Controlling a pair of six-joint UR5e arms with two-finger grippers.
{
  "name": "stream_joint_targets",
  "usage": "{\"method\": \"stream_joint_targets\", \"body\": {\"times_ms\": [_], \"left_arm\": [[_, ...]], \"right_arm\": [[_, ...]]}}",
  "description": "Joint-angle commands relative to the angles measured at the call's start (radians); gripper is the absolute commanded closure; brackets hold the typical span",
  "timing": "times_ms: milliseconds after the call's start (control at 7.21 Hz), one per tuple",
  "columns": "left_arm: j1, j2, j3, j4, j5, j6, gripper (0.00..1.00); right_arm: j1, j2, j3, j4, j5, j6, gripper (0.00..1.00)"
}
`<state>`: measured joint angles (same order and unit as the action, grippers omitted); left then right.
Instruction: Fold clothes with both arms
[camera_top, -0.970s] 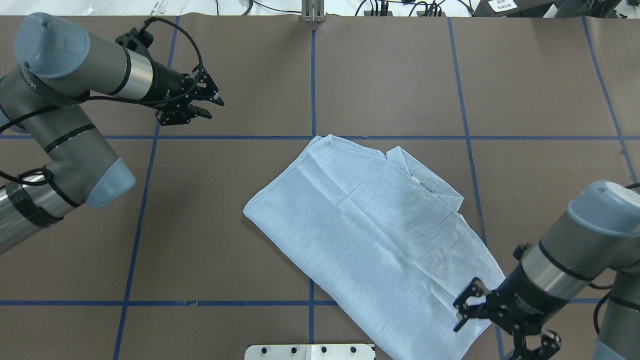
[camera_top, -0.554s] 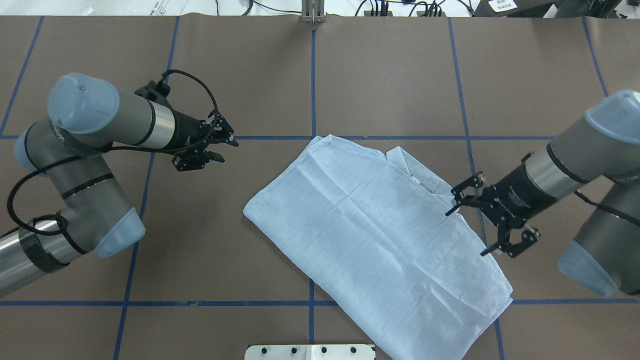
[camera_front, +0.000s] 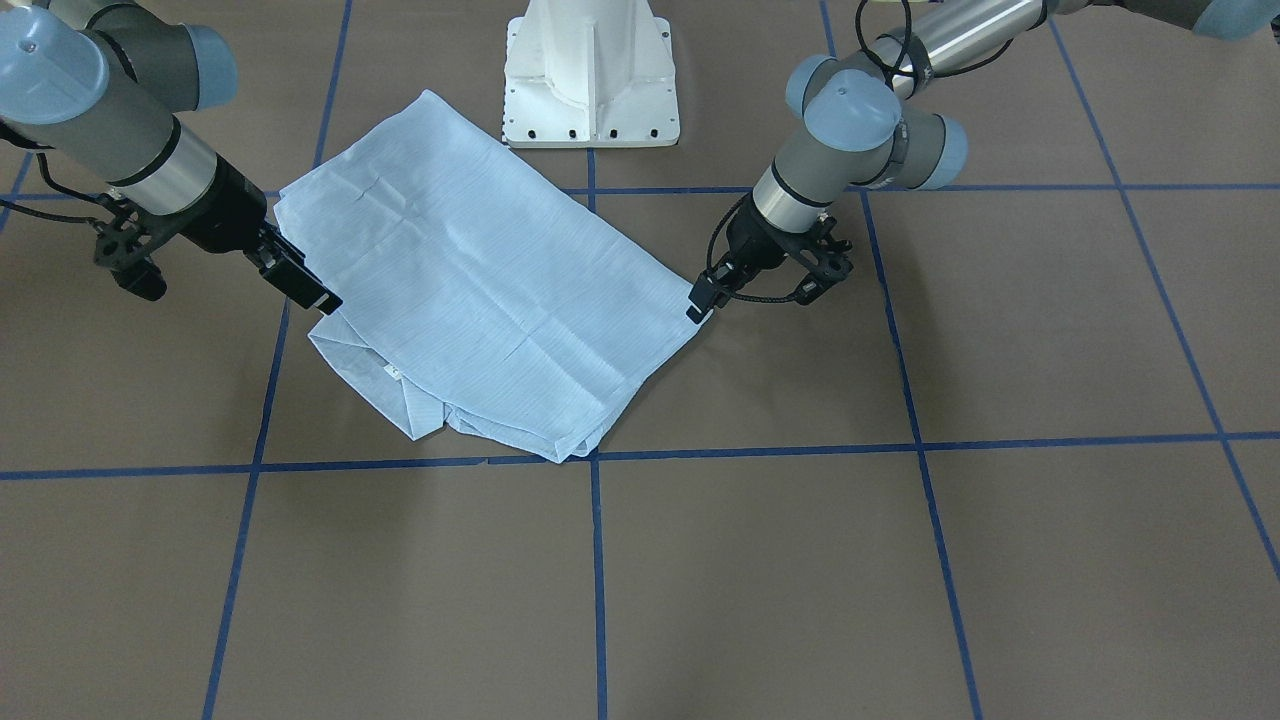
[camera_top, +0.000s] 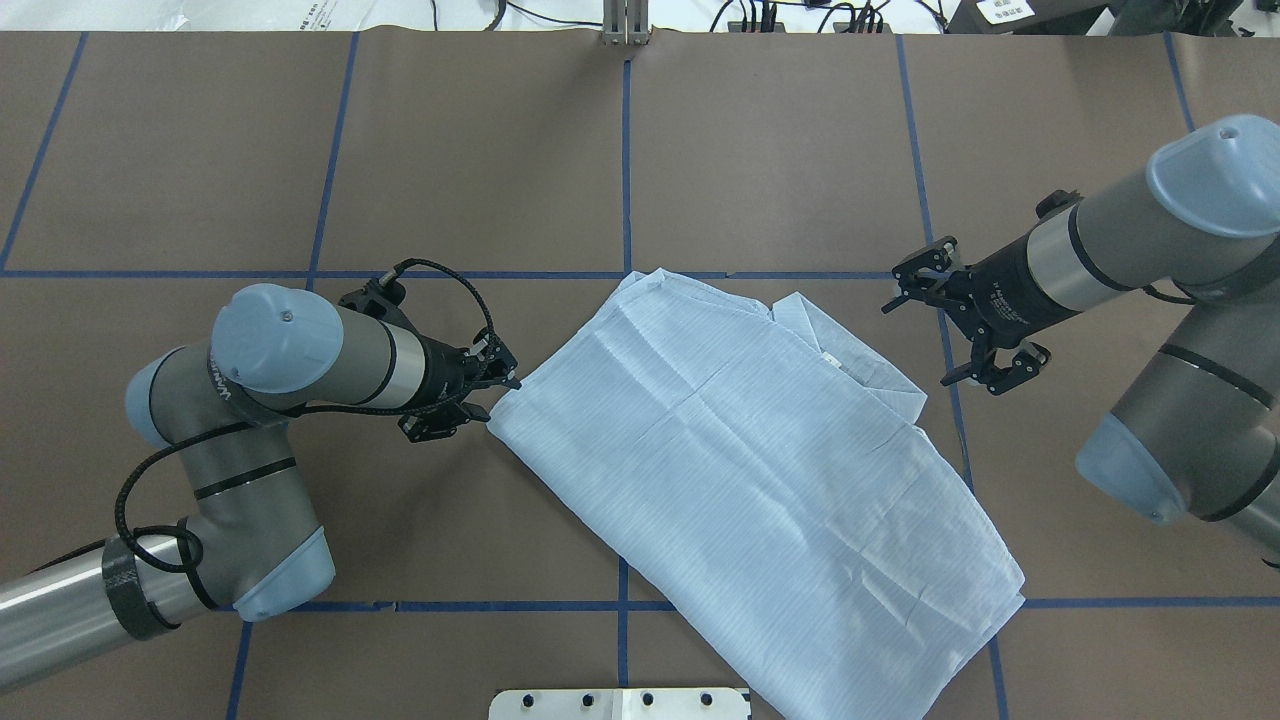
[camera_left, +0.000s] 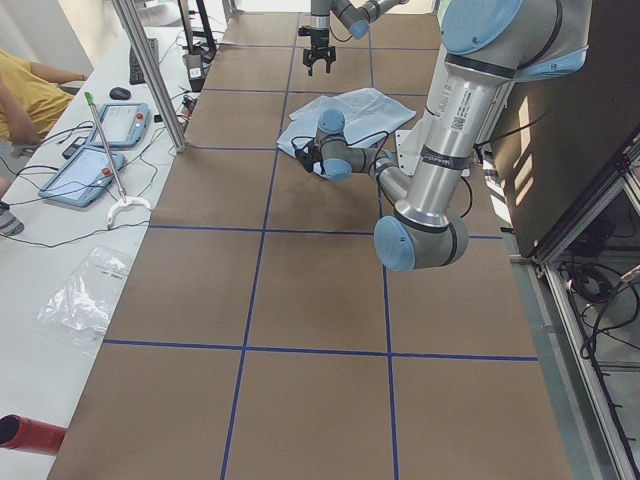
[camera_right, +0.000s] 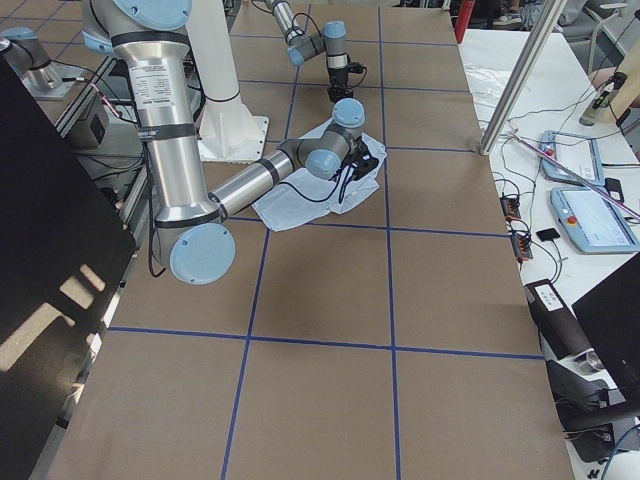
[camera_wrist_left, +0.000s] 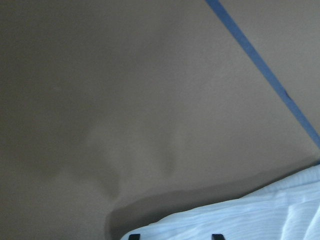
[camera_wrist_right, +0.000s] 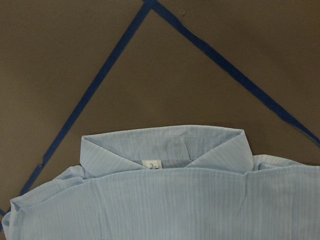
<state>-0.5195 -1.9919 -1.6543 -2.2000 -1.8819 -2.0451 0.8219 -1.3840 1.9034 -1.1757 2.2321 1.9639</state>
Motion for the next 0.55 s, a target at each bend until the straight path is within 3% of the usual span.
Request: {"method": "stream_joint_targets", "body": {"times_ms": [0, 416], "left_arm": [[0.009, -0.008, -0.012, 0.081, 0.006, -0.009, 0.43], [0.015, -0.008, -0.004, 0.095, 0.006, -0.009, 0.43]], "right_arm": [[-0.007, 0.008, -0.001, -0.001, -0.011, -0.017, 0.00], [-0.012, 0.006, -0.003, -0.002, -0.015, -0.017, 0.00]]}}
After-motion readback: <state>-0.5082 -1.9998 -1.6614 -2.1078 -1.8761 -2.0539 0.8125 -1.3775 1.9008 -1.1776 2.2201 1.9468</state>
